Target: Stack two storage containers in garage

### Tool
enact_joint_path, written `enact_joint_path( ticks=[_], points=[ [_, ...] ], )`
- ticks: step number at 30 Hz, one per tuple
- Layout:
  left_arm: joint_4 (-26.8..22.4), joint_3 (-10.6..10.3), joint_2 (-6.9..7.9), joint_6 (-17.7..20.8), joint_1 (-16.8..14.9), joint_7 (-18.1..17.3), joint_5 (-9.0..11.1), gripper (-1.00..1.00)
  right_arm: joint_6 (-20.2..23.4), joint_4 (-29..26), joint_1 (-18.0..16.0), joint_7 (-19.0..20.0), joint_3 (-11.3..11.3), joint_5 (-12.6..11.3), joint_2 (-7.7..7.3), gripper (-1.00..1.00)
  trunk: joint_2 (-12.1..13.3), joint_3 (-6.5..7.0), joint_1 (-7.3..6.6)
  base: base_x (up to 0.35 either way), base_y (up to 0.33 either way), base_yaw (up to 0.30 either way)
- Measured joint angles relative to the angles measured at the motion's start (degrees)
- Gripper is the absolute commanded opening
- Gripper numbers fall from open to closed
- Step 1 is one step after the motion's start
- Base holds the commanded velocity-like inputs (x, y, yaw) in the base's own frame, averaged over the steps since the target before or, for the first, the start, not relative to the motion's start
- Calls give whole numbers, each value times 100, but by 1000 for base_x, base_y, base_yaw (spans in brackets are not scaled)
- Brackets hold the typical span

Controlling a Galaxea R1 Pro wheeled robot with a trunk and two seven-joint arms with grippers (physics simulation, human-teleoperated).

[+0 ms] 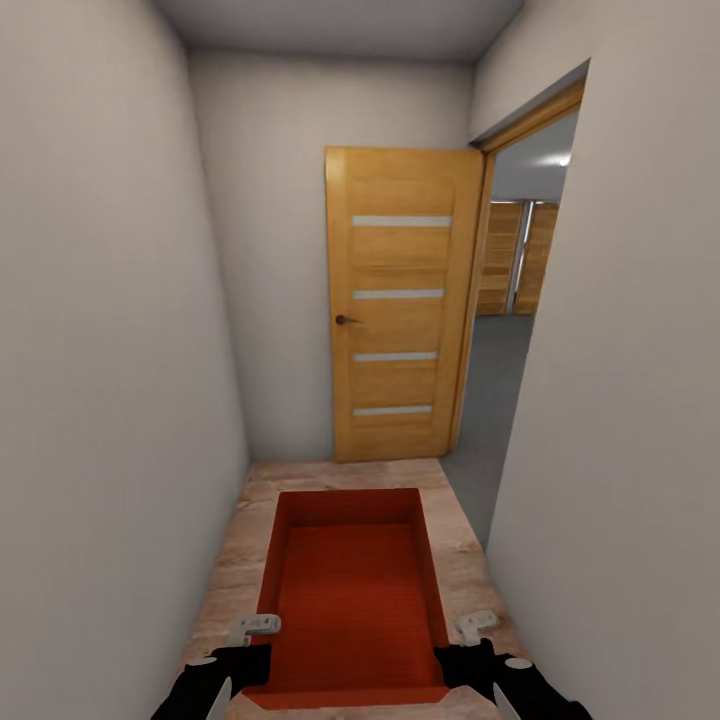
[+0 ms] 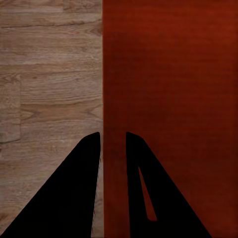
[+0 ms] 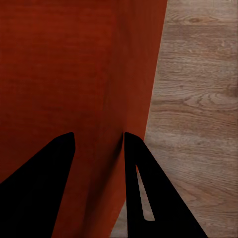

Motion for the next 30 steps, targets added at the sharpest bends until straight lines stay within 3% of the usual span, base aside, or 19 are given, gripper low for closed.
enact_joint_path(
  ticks=[11, 30],
  points=[
    [0, 1, -1, -1, 0, 0, -4, -100, 1, 0, 0, -1, -1, 0, 0, -100, 0, 0, 0, 296, 149, 0],
    [1, -1, 0, -1, 0, 0, -1, -100, 1, 0, 0, 0, -2, 0, 0, -100, 0, 0, 0, 321, 6, 0]
  ],
)
